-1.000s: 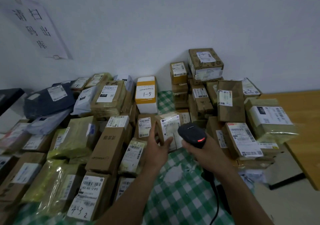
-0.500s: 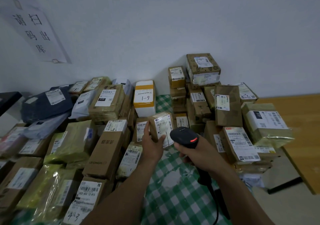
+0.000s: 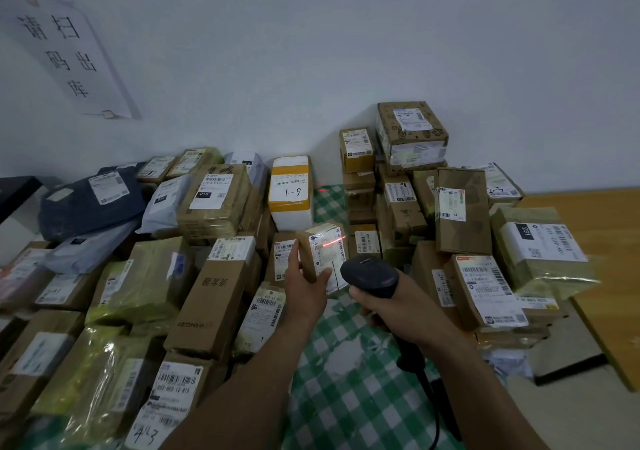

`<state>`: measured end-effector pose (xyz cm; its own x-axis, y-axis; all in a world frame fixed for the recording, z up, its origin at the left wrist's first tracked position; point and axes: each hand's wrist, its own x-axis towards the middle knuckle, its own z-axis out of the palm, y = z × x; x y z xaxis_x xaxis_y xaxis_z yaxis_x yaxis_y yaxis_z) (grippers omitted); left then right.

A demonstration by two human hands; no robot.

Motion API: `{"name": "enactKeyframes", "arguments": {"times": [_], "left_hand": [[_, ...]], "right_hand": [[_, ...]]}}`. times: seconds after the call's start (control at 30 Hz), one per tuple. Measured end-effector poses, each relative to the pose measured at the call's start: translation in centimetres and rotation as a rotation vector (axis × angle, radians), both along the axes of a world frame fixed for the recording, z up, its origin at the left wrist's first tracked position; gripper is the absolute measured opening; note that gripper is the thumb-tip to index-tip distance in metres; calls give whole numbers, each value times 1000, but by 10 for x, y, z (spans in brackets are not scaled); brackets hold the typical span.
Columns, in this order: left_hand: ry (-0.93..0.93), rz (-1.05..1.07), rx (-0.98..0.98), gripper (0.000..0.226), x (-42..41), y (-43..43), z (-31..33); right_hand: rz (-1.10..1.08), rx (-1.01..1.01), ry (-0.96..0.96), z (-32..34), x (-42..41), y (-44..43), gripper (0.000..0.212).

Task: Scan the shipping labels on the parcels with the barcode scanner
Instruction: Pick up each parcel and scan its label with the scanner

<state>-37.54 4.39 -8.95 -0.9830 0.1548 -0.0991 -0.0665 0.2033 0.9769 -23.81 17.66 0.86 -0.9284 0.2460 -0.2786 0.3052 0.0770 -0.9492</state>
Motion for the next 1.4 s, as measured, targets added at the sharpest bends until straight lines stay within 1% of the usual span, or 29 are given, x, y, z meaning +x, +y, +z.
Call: {"name": "enactKeyframes", "arguments": {"times": [0.13, 0.23, 0.3, 0.33, 0.4, 0.47, 0.53, 0.63, 0.77, 0.83, 0.9, 0.97, 1.0, 1.07, 1.13, 1.23, 1.33, 1.4], "left_hand": [[-42, -11, 50, 85, -3, -5, -1], [-21, 17, 15, 79, -18, -13, 6], [55, 30, -69, 71, -41, -18, 12], [83, 15, -146, 70, -57, -22, 13], [77, -52, -328, 66, -86, -27, 9], [17, -126, -466, 64, -111, -31, -2], [-69, -171, -543, 63, -128, -34, -15], [-169, -216, -606, 62, -143, -37, -34], [-222, -255, -688, 63, -150, -40, -50], [-187, -277, -787, 70, -150, -42, -53], [-91, -289, -853, 76, -146, -42, -52], [67, -291, -862, 67, -142, -38, -55], [107, -299, -865, 60, -140, -36, -57], [78, -355, -884, 55, -138, -32, -59], [45, -418, -942, 56, -136, -33, -60], [78, -409, -964, 54, -134, -37, -56], [49, -417, -995, 47, -129, -38, -51], [28, -407, -1044, 47, -126, -39, -48]], "right_hand": [[-13, -17, 3, -5, -7, -1, 25], [-12, -21, -14, -7, -16, 2, 22], [-20, -36, -24, -8, -25, 4, 22], [-22, -38, -32, -9, -31, 4, 24], [-25, -46, -51, -14, -45, 5, 30], [-24, -66, -58, -19, -57, 4, 29], [-18, -62, -60, -25, -68, 3, 28], [-26, -42, -92, -33, -77, 5, 26], [-29, -34, -147, -43, -85, 9, 27], [-37, -40, -171, -48, -88, 10, 28], [-43, -35, -184, -51, -90, 11, 30], [-42, -40, -180, -53, -90, 12, 31], [-46, -43, -177, -54, -91, 12, 31], [-48, -56, -177, -56, -90, 14, 32], [-47, -69, -183, -58, -89, 15, 34], [-61, -78, -181, -60, -85, 17, 35], [-84, -91, -173, -64, -79, 21, 36], [-89, -107, -174, -64, -74, 25, 38]]}}
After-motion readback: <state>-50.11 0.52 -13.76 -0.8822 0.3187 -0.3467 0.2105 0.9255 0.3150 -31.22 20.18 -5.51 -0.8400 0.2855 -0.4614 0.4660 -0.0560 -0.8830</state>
